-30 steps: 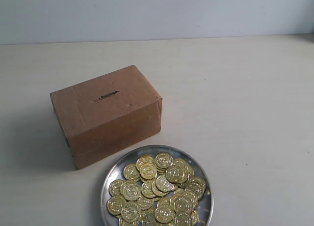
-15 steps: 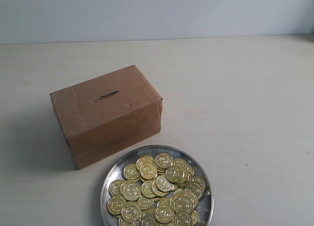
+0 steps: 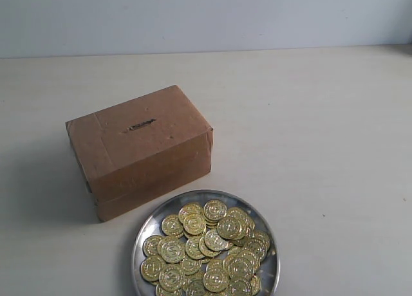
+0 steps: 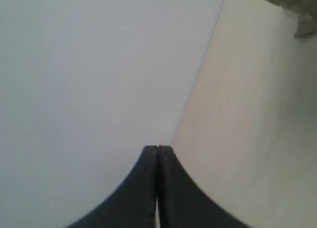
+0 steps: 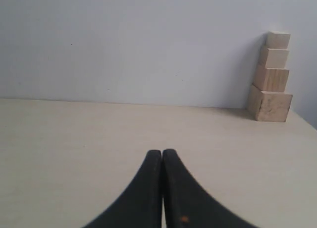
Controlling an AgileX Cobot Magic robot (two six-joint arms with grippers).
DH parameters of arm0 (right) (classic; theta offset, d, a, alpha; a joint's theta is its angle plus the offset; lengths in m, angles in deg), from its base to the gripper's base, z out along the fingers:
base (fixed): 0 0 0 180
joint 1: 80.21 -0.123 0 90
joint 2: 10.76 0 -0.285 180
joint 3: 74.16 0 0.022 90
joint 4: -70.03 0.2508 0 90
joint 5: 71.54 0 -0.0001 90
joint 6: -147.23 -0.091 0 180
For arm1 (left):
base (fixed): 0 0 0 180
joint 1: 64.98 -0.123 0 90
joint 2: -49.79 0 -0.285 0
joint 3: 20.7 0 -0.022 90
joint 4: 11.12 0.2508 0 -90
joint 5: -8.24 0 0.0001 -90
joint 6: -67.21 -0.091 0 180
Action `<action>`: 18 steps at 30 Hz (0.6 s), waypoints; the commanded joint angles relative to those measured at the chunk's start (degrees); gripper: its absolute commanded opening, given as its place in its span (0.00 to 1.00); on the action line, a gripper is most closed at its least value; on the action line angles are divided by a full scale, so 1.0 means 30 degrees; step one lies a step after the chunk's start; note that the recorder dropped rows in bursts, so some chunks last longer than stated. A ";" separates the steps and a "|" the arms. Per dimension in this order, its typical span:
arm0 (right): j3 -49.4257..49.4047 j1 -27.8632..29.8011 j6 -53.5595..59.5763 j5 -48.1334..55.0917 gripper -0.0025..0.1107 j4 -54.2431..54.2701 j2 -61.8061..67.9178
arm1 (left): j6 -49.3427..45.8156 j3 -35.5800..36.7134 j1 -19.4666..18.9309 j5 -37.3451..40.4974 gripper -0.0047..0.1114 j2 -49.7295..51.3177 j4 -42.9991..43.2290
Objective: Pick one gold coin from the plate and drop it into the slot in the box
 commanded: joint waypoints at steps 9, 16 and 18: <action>-0.0084 0.0100 0.0000 0.1497 0.02 0.0588 -0.0095 | 1.3285 0.0044 0.0106 0.2010 0.04 -0.0099 -0.1493; -0.0084 0.0100 0.0000 0.1481 0.02 0.0625 -0.0095 | 1.4149 0.0044 0.0106 0.2457 0.04 -0.0099 -0.1481; -0.0084 0.0100 0.0000 0.1481 0.02 0.0625 -0.0095 | 1.5614 0.0044 0.0106 0.2457 0.04 -0.0099 -0.1481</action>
